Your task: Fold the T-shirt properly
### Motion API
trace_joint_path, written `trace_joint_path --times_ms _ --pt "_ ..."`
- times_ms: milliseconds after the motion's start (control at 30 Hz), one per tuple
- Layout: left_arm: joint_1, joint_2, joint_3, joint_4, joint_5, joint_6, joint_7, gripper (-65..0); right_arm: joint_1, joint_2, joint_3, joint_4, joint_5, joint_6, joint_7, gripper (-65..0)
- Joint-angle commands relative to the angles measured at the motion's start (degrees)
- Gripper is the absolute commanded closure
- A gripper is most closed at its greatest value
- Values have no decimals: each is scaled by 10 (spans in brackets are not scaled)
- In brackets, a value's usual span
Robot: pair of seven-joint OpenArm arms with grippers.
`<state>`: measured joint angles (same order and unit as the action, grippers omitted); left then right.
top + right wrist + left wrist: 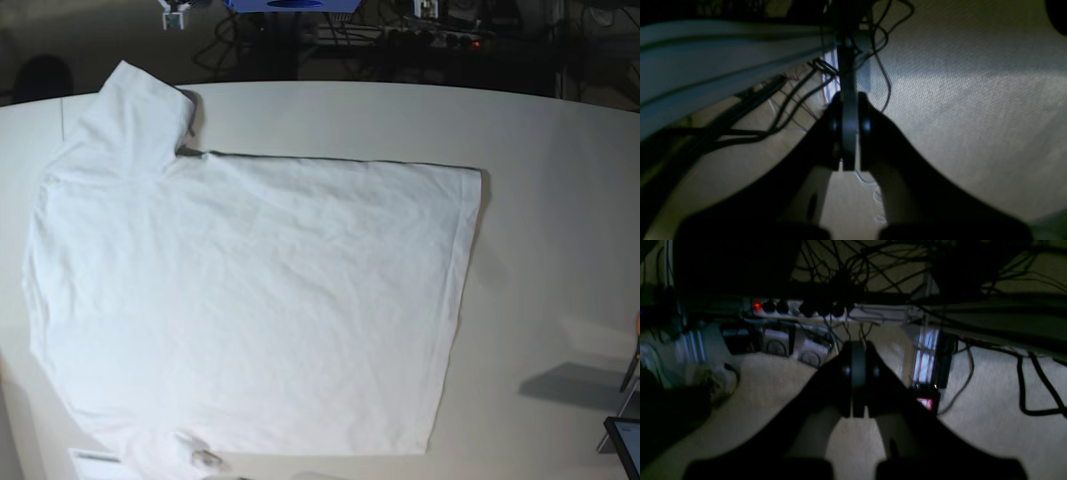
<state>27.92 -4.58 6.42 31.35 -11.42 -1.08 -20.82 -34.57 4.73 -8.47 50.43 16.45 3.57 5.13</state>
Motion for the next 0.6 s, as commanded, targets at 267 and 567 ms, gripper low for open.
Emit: trace_joint_path --times_ms 267,567 --pt "158 -53 -1 175 -1 1 -189 0 -225 11 100 325 0 3 4 -1" --pt "249 -75 -43 334 -7 2 -334 0 -317 10 156 519 0 3 5 -1"
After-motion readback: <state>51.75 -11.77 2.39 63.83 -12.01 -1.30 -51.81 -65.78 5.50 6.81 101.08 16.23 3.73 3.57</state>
